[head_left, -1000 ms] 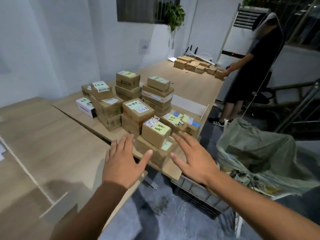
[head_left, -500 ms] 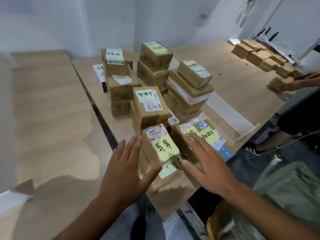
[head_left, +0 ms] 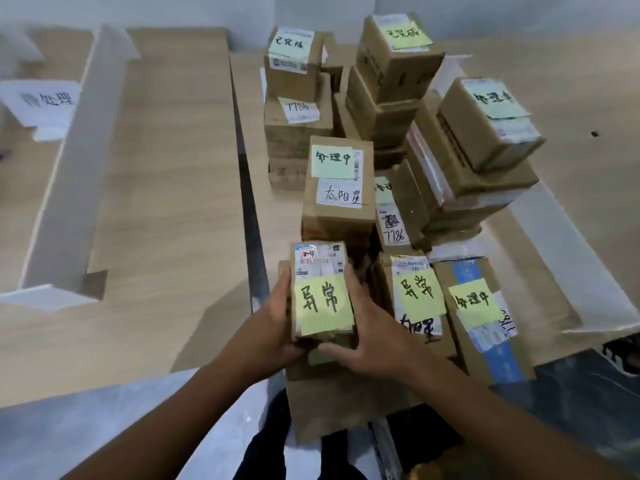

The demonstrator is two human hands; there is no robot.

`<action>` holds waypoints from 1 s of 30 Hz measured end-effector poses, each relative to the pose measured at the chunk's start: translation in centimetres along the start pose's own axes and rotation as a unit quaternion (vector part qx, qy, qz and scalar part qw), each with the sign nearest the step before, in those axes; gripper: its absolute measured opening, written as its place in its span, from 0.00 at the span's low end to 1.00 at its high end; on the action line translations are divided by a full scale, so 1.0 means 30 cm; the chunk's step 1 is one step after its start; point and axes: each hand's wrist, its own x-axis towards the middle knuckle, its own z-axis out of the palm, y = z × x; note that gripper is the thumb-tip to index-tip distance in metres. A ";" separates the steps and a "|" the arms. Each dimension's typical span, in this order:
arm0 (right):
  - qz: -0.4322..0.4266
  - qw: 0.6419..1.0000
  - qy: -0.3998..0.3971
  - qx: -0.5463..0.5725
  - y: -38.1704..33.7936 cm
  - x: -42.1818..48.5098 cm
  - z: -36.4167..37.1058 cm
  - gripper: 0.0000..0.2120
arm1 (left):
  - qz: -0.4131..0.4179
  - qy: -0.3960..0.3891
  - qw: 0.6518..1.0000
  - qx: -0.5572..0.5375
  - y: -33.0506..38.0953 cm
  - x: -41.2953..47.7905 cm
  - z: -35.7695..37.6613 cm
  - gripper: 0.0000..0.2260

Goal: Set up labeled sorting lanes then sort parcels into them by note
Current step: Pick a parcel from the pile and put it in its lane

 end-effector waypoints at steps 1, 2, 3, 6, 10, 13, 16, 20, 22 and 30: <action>-0.017 1.000 -0.004 0.002 0.002 -0.005 -0.009 0.60 | -0.003 0.021 1.000 0.006 0.013 -0.013 0.007 0.55; -0.033 0.999 0.001 0.009 -0.003 -0.016 -0.021 0.60 | -0.001 0.041 0.999 0.009 0.032 -0.028 0.009 0.55; -0.049 0.999 0.012 0.017 -0.011 -0.030 -0.037 0.59 | -0.002 0.054 0.999 -0.005 0.054 -0.048 0.007 0.54; -0.097 0.994 0.040 0.020 -0.075 -0.061 -0.091 0.59 | -0.002 0.103 0.994 -0.037 0.150 -0.118 -0.023 0.52; -0.174 0.984 0.046 -0.018 -0.235 -0.030 -0.130 0.59 | 0.005 0.207 0.978 -0.026 0.239 -0.244 -0.109 0.51; -0.234 0.972 0.005 -0.036 -0.399 -0.001 -0.105 0.59 | -0.012 0.288 0.958 -0.010 0.257 -0.374 -0.186 0.52; -0.298 0.954 -0.032 -0.015 -0.574 0.018 -0.037 0.58 | -0.021 0.351 0.936 0.002 0.261 -0.535 -0.267 0.51; -0.358 0.931 -0.079 0.004 -0.780 0.024 0.111 0.58 | -0.029 0.409 0.911 0.031 0.236 -0.759 -0.368 0.52; -0.380 0.920 -0.096 0.000 -0.876 0.023 0.199 0.58 | -0.034 0.431 0.901 0.038 0.206 -0.866 -0.415 0.52; -0.446 0.887 -0.113 -0.035 -1.322 0.028 0.629 0.59 | -0.040 0.486 0.872 0.036 -0.007 -1.348 -0.676 0.51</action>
